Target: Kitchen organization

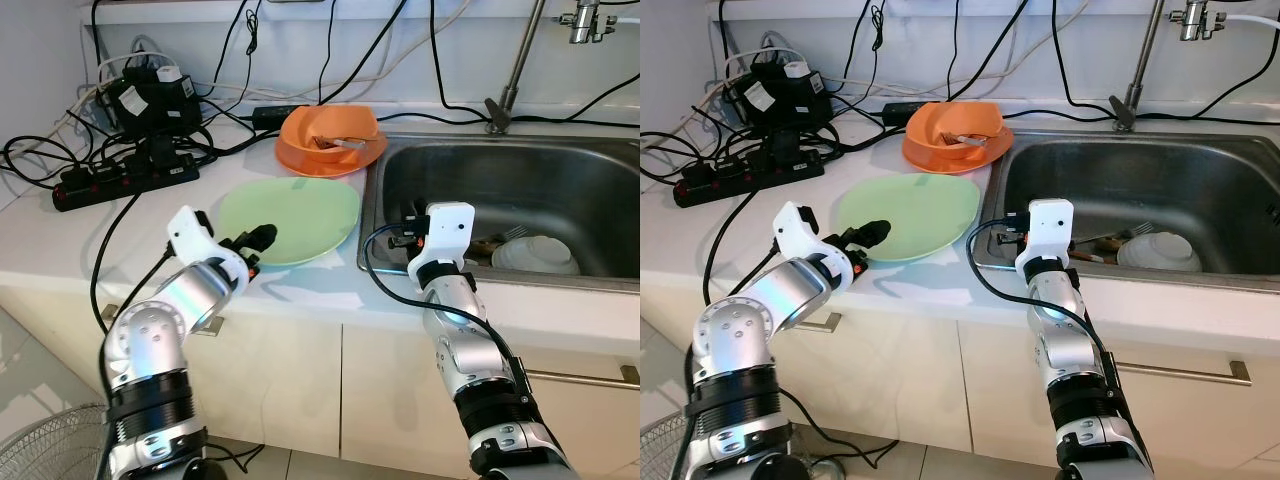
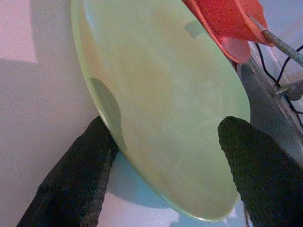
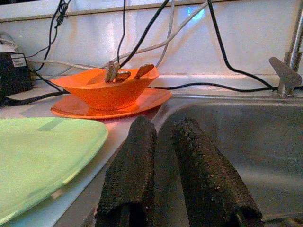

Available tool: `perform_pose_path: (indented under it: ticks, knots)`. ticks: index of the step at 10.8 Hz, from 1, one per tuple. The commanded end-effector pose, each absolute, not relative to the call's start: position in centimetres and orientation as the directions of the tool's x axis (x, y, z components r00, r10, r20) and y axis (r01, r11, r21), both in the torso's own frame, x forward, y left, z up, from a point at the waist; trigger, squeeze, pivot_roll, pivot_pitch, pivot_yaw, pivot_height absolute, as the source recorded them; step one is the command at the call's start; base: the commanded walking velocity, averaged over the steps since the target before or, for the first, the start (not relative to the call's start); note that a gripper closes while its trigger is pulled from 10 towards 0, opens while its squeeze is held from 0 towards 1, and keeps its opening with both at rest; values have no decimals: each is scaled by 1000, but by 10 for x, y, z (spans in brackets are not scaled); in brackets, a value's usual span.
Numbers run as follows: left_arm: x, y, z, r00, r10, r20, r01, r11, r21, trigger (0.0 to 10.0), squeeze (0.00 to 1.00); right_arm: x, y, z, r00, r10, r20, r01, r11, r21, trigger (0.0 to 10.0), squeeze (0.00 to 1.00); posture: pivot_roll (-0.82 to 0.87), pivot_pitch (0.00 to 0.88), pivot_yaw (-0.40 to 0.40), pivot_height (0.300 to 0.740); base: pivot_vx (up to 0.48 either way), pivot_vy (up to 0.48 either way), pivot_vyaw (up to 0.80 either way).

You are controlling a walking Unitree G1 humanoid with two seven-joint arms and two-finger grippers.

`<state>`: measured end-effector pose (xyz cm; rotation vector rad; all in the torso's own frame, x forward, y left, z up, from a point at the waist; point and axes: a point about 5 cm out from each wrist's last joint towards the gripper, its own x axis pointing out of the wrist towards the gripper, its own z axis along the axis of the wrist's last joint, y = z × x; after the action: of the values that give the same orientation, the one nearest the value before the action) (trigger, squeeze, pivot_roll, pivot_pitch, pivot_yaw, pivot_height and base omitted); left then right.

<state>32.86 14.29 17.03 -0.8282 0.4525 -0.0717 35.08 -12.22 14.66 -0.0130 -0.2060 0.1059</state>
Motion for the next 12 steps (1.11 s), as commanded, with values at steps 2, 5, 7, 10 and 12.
perform_pose_path:
  ticks: [2, 5, 7, 10, 12]
  knots:
    - [332, 135, 166, 891, -223, -395, -144, 688, -711, 10000, 0, 350, -122, 151, 970, 106, 217, -104, 994, -19, 10000, 0, 52, 0, 104, 740, 0, 0, 0]
    - [333, 123, 161, 878, -226, -422, -171, 675, -718, 10000, 0, 349, -121, 149, 971, 120, 209, -117, 993, -25, 10000, 0, 57, 0, 96, 740, 0, 0, 0]
    - [333, 115, 156, 867, -222, -446, -209, 651, -729, 10000, 0, 349, -119, 148, 970, 133, 203, -130, 991, -29, 10000, 0, 58, 0, 91, 740, 0, 0, 0]
    - [331, 115, 165, 886, -172, -431, -273, 560, -783, 10000, 0, 349, -121, 150, 969, 139, 203, -135, 990, -35, 10000, 0, 56, 0, 86, 740, 0, 0, 0]
    - [322, 119, 166, 873, -122, -472, -340, 541, -769, 10000, 0, 349, -120, 149, 969, 145, 199, -140, 989, -38, 10000, 0, 67, 0, 78, 740, 0, 0, 0]
